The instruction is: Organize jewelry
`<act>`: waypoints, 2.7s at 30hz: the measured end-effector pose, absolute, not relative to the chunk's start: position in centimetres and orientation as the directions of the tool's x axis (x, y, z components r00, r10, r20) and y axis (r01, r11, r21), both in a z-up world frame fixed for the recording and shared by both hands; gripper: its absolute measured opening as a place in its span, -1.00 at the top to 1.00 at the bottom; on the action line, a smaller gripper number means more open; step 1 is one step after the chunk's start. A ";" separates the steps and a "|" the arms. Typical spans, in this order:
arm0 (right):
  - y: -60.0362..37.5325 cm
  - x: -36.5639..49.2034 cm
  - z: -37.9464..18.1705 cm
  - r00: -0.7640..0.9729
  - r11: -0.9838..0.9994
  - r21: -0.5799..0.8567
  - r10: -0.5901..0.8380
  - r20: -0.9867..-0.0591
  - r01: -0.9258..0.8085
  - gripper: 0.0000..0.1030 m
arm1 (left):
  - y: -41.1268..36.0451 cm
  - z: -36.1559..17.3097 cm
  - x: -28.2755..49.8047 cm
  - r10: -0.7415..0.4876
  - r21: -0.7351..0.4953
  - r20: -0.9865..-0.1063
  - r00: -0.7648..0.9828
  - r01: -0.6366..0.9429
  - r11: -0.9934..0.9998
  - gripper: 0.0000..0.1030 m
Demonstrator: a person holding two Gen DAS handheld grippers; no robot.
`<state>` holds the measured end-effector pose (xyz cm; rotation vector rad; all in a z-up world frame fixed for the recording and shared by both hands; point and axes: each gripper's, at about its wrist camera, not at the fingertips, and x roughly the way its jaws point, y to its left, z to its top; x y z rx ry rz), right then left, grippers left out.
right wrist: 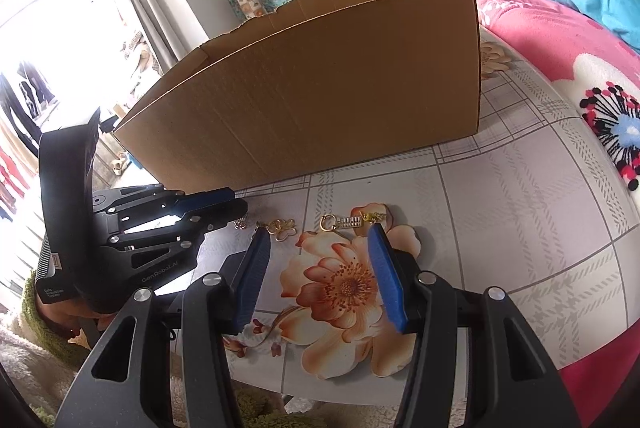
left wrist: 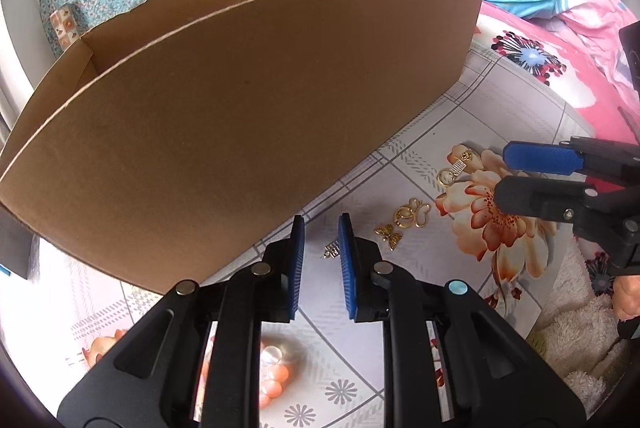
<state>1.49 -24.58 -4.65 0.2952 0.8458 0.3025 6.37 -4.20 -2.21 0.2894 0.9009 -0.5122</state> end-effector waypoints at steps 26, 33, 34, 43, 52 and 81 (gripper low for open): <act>-24.2 1.0 -3.6 0.641 0.918 0.359 0.378 -0.669 -0.167 0.03 | -2.9 -2.7 2.2 -0.325 -0.001 -0.814 0.482 0.558 0.830 0.53; -24.4 1.1 -4.0 0.637 0.913 0.379 0.383 -0.668 -0.152 0.03 | -3.6 -2.8 2.1 -0.317 0.035 -0.806 0.500 0.574 0.818 0.97; -24.4 1.1 -4.0 0.638 0.913 0.380 0.384 -0.667 -0.152 0.03 | -3.6 -2.8 2.1 -0.317 0.036 -0.804 0.503 0.573 0.819 0.97; -24.9 0.9 -3.8 0.648 0.917 0.374 0.368 -0.667 -0.135 0.03 | -2.5 -0.1 1.6 -0.408 -0.043 -0.738 0.537 0.566 0.823 1.00; -25.0 0.3 -3.7 0.653 0.922 0.365 0.354 -0.670 -0.126 0.03 | -2.6 1.9 1.8 -0.509 -0.153 -0.669 0.541 0.570 0.807 1.00; -21.5 4.0 -4.7 0.593 0.960 0.207 0.280 -0.755 -0.191 0.62 | -3.0 -1.2 1.6 -0.534 -0.199 -0.679 0.504 0.573 0.795 1.00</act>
